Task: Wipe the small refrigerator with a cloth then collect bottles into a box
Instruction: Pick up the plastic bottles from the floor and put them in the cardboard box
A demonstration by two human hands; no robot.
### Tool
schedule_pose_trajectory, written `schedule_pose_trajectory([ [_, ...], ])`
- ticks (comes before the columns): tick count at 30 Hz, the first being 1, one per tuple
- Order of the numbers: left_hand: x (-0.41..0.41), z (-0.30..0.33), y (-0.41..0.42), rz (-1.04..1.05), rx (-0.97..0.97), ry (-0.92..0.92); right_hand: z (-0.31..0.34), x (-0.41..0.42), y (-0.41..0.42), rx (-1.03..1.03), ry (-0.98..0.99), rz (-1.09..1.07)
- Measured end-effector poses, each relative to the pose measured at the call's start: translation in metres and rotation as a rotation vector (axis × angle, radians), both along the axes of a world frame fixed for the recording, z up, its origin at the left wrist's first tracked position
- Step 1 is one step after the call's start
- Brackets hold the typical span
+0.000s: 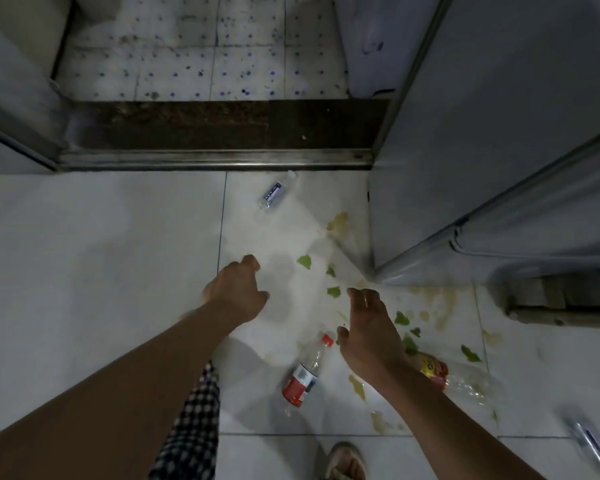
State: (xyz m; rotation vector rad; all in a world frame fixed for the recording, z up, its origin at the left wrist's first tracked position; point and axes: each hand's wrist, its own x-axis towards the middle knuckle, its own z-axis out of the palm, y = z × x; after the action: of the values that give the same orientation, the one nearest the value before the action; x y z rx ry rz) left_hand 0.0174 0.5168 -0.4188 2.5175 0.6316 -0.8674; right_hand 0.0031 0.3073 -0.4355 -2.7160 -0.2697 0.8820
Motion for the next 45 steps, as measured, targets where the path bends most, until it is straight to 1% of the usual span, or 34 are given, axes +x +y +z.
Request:
schedule_pose_trajectory([
  [4,0.064,-0.044,0.035,-0.05,-0.011,0.011,-0.036,0.034,0.029,-0.027,0.007,-0.108],
  [8,0.134,-0.101,0.066,-0.154,-0.01,-0.005,-0.088,0.067,0.072,-0.058,0.036,-0.267],
  [11,0.175,-0.15,0.085,-0.288,0.043,-0.017,-0.131,0.089,0.107,-0.082,0.056,-0.348],
  [15,0.221,-0.216,0.107,-0.416,0.107,-0.018,-0.185,0.108,0.137,-0.024,0.047,-0.536],
  [17,0.24,-0.246,0.113,-0.427,0.098,-0.036,-0.211,0.112,0.144,-0.024,0.034,-0.552],
  [20,0.259,-0.289,0.114,-0.37,0.084,-0.098,-0.247,0.116,0.148,-0.022,0.003,-0.573],
  [24,0.272,-0.339,0.109,-0.304,0.094,-0.159,-0.286,0.115,0.148,-0.037,-0.043,-0.623],
  [28,0.277,-0.38,0.111,-0.313,0.074,-0.177,-0.314,0.102,0.146,-0.009,-0.066,-0.678],
  [31,0.271,-0.389,0.111,-0.298,0.083,-0.186,-0.322,0.082,0.146,-0.01,-0.049,-0.684],
  [34,0.248,-0.378,0.104,-0.253,0.047,-0.166,-0.318,0.055,0.145,-0.003,-0.015,-0.695],
  [38,0.185,-0.35,0.087,-0.316,-0.033,-0.173,-0.303,0.013,0.137,-0.042,0.015,-0.731],
  [45,0.079,-0.321,0.051,-0.395,-0.118,-0.05,-0.295,-0.083,0.116,-0.138,0.056,-0.888],
])
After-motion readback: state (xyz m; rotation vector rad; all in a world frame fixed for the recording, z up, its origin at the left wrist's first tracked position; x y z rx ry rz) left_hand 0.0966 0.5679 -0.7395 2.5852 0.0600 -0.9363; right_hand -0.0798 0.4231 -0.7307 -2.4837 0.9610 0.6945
